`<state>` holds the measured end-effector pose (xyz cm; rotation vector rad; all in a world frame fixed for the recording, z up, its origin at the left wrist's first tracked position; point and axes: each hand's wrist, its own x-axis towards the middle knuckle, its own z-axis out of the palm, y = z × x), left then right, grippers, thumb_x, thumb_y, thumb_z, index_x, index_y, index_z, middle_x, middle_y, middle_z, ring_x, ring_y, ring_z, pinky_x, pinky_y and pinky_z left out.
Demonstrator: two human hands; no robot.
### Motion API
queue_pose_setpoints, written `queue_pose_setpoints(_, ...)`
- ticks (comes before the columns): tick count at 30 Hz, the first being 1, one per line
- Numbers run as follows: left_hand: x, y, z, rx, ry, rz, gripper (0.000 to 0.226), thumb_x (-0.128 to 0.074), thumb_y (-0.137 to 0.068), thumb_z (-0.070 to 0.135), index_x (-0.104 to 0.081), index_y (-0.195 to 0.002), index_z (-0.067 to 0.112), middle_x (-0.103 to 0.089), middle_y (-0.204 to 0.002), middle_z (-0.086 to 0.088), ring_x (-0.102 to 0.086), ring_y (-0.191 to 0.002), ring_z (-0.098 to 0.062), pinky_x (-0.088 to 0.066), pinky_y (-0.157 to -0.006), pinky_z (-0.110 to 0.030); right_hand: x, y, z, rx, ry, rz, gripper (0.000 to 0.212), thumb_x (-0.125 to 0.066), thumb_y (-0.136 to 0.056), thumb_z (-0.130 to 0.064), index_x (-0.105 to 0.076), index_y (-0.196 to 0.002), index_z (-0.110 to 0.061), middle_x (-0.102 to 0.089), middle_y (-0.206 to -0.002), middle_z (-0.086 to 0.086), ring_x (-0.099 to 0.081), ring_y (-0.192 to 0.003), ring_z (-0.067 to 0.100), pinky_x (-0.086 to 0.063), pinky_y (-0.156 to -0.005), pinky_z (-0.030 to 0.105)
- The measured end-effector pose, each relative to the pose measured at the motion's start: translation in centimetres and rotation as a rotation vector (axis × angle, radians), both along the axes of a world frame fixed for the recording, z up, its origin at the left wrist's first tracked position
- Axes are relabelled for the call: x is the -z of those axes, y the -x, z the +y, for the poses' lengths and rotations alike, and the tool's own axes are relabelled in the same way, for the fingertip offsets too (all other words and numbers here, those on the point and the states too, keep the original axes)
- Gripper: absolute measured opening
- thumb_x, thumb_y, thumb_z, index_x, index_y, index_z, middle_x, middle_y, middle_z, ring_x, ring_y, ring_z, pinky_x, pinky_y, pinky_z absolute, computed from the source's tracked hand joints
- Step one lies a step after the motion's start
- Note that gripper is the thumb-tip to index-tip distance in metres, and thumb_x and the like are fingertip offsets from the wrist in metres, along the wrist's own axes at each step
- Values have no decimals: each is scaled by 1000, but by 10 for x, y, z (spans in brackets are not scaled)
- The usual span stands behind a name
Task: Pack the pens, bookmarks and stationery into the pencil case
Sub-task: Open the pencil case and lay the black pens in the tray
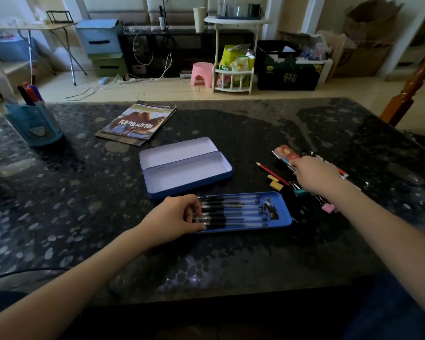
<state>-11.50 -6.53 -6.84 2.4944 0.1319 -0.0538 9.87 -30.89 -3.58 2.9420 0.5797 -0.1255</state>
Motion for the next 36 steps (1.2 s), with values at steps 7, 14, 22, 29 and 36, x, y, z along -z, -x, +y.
queue_pose_setpoints(7,-1,-3,1,-29,48,16,20,-76,-74,36,-56,-78,29,-61,-61,9,-55,-54,3,-42,-53,-12,10,-2,-2,-1,6,-56,42,-51,-95,-18,-43,-135,-27,-49,-132,10,-49,-118,31,-45,-92,46)
queue_pose_setpoints(14,1,-2,0,-33,61,-3,14,-72,-80,27,-58,-79,26,-62,-63,8,-55,-55,4,-42,-55,-9,18,-8,-5,58,0,-69,43,-50,-96,-30,-45,-139,-28,-42,-141,8,-40,-128,28,-40,-100,48)
queue_pose_setpoints(22,2,-3,0,-26,66,2,14,-71,-80,24,-58,-79,28,-62,-64,8,-55,-55,4,-43,-55,-9,13,-6,4,-58,-178,2,32,-64,-89,-27,-60,-121,-25,-53,-128,4,-50,-118,23,-47,-95,42)
queue_pose_setpoints(29,1,-3,2,-17,64,-26,15,-73,-78,23,-59,-79,29,-61,-62,9,-56,-56,2,-44,-55,-11,23,1,5,21,-504,42,40,-59,-87,1,-52,-122,-16,-60,-98,5,-59,-93,21,-51,-81,36)
queue_pose_setpoints(36,1,-4,7,-24,52,-30,15,-74,-78,20,-60,-81,25,-61,-61,6,-54,-53,1,-42,-54,-10,12,15,20,-210,-601,55,32,-55,-89,2,-56,-114,-19,-60,-99,2,-58,-89,17,-50,-75,34)
